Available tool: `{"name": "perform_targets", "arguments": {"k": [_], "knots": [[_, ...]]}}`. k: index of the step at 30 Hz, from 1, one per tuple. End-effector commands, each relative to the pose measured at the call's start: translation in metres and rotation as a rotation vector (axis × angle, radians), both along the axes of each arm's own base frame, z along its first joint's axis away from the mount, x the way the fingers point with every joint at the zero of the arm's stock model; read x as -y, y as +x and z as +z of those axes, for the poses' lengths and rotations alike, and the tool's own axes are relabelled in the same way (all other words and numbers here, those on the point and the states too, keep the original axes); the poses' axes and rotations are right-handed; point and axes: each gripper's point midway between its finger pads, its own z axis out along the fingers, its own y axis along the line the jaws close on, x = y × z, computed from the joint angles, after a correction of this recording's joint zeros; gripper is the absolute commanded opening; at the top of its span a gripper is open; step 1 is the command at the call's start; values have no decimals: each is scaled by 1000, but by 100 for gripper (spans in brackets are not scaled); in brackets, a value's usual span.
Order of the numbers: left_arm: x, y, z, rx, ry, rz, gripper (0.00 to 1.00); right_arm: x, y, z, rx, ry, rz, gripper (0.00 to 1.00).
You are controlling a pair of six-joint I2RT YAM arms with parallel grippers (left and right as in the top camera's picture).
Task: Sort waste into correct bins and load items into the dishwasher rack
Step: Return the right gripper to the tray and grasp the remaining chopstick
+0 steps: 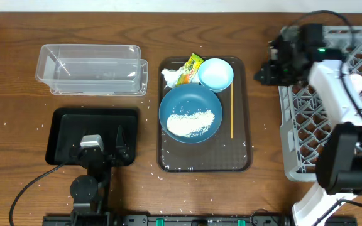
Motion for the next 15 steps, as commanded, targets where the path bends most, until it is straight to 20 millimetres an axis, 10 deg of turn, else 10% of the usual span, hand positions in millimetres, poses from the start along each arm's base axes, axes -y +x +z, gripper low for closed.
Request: {"name": "perform_targets", "arguments": {"k": [1,15], "knots": [[-5,-1,-17,-50,16,26,98,-6,-10,-18,-41,-147,-48,36],[-5,-1,-17,-50,16,26,98,-56,-35,-65,-49,-316,-188,26]]}}
